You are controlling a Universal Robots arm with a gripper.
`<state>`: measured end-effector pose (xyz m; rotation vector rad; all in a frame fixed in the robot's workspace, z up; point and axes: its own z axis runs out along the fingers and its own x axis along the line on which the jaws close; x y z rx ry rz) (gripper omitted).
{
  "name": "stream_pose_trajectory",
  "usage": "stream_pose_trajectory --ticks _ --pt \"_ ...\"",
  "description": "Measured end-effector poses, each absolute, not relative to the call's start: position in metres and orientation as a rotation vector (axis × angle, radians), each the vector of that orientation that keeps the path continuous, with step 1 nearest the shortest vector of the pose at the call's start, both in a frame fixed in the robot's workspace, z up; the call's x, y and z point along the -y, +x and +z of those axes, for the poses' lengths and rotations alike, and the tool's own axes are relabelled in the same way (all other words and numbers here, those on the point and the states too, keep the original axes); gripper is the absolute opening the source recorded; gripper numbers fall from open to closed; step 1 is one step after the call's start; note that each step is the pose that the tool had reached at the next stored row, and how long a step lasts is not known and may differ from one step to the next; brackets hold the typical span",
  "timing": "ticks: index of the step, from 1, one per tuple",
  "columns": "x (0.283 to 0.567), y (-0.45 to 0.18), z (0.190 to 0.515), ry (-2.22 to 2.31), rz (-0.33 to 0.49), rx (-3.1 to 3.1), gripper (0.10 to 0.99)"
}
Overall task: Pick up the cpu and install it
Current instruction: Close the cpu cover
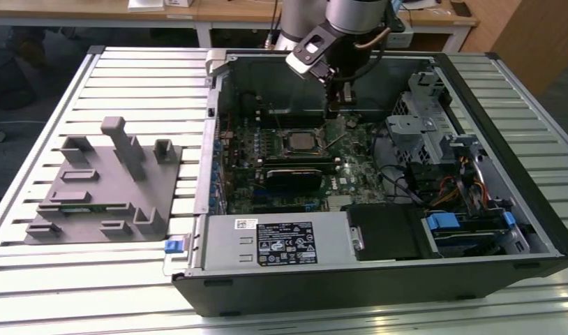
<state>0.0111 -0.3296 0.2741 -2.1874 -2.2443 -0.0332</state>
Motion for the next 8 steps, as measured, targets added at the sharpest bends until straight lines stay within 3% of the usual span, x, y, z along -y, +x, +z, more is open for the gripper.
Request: stream_pose_trajectory --ticks 8 --pt "0.3293 0.0166 0.2728 -2.192 -0.031 2.242 0.106"
